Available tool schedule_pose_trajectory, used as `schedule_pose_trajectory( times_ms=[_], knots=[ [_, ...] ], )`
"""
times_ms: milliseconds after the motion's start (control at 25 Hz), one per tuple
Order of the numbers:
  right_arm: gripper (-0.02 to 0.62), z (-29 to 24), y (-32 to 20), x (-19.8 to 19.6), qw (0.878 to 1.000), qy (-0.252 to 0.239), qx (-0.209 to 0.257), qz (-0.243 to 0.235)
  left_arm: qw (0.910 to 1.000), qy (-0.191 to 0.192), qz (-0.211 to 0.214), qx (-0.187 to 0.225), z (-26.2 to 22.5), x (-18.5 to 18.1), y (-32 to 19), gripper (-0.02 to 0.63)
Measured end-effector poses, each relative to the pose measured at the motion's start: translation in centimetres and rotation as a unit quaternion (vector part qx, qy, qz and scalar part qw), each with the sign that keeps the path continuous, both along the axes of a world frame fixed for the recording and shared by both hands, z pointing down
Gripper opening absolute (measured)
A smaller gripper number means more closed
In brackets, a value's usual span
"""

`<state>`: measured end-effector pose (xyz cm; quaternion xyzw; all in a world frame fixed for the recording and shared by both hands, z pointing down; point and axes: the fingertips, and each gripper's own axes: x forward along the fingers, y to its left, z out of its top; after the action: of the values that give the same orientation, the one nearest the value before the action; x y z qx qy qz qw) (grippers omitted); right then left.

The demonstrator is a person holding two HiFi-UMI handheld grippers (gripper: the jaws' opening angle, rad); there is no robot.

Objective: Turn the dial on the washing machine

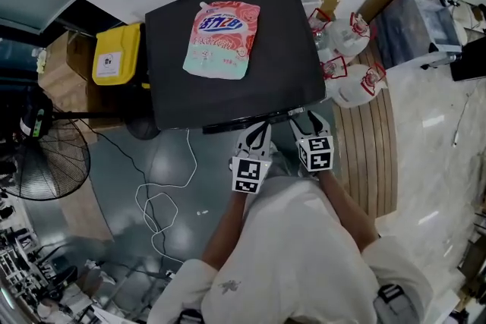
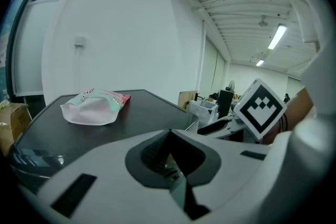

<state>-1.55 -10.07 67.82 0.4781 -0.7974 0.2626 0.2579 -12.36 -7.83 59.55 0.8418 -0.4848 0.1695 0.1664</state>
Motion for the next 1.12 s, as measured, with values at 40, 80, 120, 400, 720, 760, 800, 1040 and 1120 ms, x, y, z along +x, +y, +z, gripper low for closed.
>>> schedule_pose_trajectory(
  times_ms=[40, 80, 120, 400, 720, 760, 800, 1040, 1120],
  knots=[
    [0.265, 0.4, -0.1, 0.0, 1.000, 0.001, -0.003, 0.004, 1.0000, -0.001, 0.001, -0.003, 0.2, 0.1, 0.0, 0.013],
    [0.272, 0.8, -0.3, 0.0, 1.000, 0.002, -0.007, 0.008, 1.0000, -0.002, 0.002, -0.005, 0.4, 0.2, 0.1, 0.013],
    [0.275, 1.2, -0.4, 0.0, 1.000, 0.002, -0.012, 0.013, 1.0000, -0.003, 0.003, -0.008, 0.6, 0.3, 0.1, 0.012],
    [0.285, 3.9, -0.8, 0.3, 0.998, -0.002, -0.043, 0.045, 0.9997, -0.008, 0.009, -0.022, 1.9, 0.7, 0.8, 0.012],
    [0.279, 4.9, -1.3, -0.1, 0.997, -0.010, -0.052, 0.059, 0.9997, -0.006, 0.006, -0.023, 2.1, 0.6, 1.0, 0.013],
    [0.278, 5.0, -1.4, -0.1, 0.997, -0.011, -0.052, 0.060, 0.9997, -0.006, 0.006, -0.023, 2.1, 0.5, 1.0, 0.012],
    [0.276, 5.0, -1.4, -0.1, 0.997, -0.012, -0.053, 0.061, 0.9997, -0.006, 0.006, -0.023, 2.1, 0.5, 1.0, 0.012],
    [0.275, 4.9, -1.3, 0.0, 0.994, -0.044, -0.067, 0.069, 0.9997, -0.007, 0.004, -0.024, 2.3, 0.5, 1.4, 0.012],
    [0.275, 5.0, -1.3, 0.0, 0.992, -0.066, -0.073, 0.073, 0.9997, -0.008, 0.003, -0.024, 2.4, 0.6, 1.5, 0.012]
  ],
)
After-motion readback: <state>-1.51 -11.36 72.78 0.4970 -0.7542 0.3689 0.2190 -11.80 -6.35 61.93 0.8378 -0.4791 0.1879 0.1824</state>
